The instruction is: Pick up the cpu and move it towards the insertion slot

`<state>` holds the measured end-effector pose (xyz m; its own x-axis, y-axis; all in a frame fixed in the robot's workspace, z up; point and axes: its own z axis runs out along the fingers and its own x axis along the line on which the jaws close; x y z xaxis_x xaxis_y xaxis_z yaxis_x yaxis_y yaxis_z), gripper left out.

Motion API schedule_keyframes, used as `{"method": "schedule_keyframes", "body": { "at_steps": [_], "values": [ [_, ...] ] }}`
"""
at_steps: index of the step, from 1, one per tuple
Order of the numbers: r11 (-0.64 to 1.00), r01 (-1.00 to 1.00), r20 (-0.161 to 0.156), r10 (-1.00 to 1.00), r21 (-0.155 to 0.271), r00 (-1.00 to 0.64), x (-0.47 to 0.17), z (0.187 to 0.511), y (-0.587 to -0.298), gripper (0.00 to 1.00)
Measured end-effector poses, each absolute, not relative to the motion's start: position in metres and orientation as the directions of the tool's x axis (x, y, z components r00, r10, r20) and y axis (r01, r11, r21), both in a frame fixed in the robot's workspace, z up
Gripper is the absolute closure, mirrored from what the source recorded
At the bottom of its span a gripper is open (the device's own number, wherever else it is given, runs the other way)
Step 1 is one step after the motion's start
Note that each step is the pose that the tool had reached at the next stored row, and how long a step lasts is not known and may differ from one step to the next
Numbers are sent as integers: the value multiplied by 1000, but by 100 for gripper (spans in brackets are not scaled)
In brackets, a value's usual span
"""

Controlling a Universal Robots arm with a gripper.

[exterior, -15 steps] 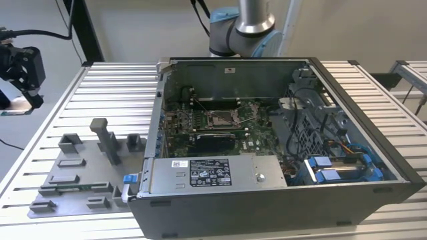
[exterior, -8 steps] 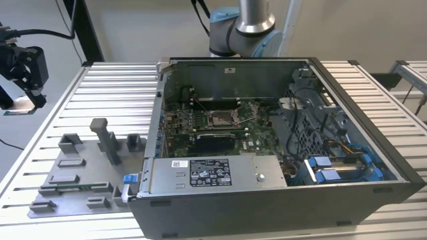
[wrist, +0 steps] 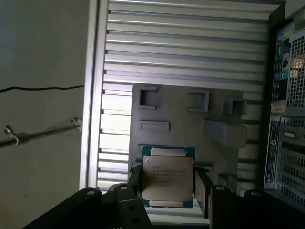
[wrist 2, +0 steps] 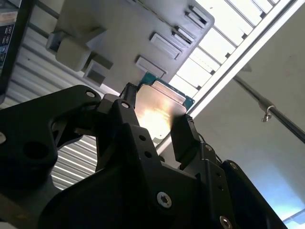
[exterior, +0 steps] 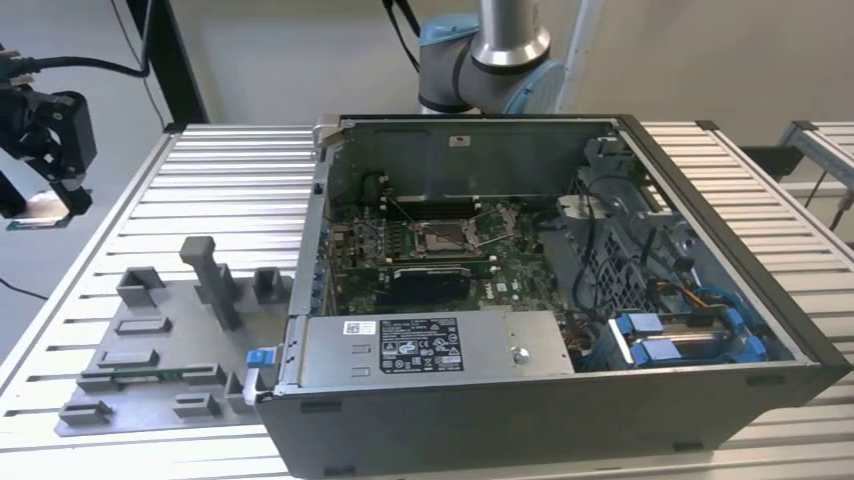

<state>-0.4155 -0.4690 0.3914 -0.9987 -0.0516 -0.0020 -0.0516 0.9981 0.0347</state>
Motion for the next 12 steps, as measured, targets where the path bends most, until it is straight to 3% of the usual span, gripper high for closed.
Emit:
{"method": "schedule_keyframes", "body": {
  "at_steps": [12],
  "values": [
    [998, -52, -2, -52, 35, -999, -406, 393, -469, 100]
  ]
}}
